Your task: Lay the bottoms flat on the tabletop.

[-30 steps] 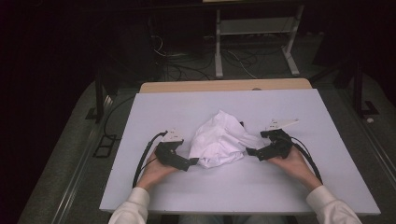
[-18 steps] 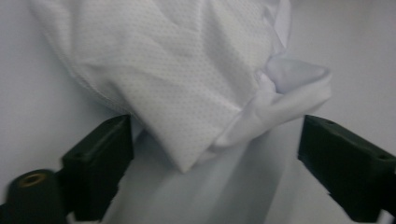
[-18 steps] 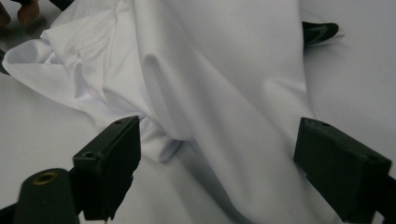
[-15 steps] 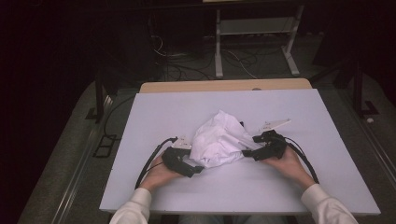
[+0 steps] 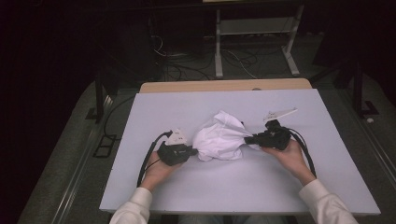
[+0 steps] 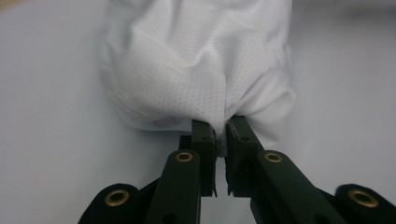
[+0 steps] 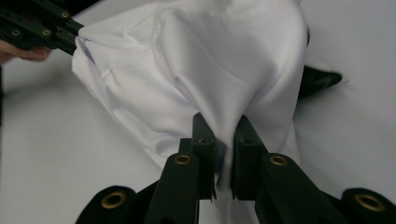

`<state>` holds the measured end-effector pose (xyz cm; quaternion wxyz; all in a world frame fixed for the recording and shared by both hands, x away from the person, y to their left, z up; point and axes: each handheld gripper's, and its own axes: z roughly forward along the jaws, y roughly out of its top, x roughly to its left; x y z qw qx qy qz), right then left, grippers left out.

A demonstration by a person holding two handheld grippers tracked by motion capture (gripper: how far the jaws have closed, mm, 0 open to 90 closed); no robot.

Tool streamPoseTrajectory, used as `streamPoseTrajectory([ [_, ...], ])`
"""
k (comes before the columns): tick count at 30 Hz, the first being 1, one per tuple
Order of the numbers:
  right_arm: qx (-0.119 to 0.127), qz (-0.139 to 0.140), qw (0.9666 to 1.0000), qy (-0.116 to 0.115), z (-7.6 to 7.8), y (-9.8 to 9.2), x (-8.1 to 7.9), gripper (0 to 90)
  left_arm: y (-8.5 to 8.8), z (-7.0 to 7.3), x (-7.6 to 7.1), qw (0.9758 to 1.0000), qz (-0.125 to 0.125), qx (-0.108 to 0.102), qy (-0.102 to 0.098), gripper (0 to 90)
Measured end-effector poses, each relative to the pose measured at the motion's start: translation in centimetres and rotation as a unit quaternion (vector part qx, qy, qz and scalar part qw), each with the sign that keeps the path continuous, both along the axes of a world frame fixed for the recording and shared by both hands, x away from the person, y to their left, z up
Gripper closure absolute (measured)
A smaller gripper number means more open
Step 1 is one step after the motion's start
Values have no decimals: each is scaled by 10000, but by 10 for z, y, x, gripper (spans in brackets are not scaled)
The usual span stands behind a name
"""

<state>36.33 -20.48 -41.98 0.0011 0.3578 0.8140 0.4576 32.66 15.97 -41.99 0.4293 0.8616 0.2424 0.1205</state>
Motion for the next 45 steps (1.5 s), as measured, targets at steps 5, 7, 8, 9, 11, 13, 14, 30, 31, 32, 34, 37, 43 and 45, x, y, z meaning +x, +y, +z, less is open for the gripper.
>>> streamPoseTrajectory([
  [5,361,-90,9993,0,17,-16,-6,807,-2,27,0,9992,42,-265,-313,828],
  [7,345,-145,9993,-40,20,-20,-9,808,-14,37,8,9992,-19,-154,-362,826],
  [8,305,-201,9993,-40,21,-23,-11,809,-17,39,11,9993,-35,-135,-354,823],
  [9,305,-201,9993,-40,21,-23,-11,809,-17,39,11,9993,-35,-135,-354,821],
  [11,272,-382,9989,3,21,-33,-13,812,-36,42,23,9994,-89,-106,-317,816],
  [13,229,-551,9982,77,17,-41,-13,813,-40,41,26,9995,-93,-131,-281,810],
  [14,188,-664,9975,162,14,-47,-12,814,-52,36,35,9995,-77,-224,-196,809],
  [30,88,-1438,9871,705,-20,-82,7,813,-52,24,47,9928,105,-1104,445,465],
  [31,98,-1450,9868,715,-20,-82,8,813,-48,26,46,9931,146,-1089,409,437],
  [32,107,-1465,9865,725,-21,-83,8,813,-44,27,45,9935,189,-1052,397,413],
  [34,120,-1476,9862,738,-22,-84,9,813,-36,27,44,9941,243,-985,380,386],
  [37,137,-1483,9860,751,-23,-85,10,811,-26,21,41,9945,269,-905,461,358],
  [43,170,-1525,9850,787,-25,-87,11,810,-17,0,28,9951,73,-762,631,321],
  [45,182,-1530,9849,788,-25,-87,11,810,-18,-6,24,9950,-55,-724,690,312],
])
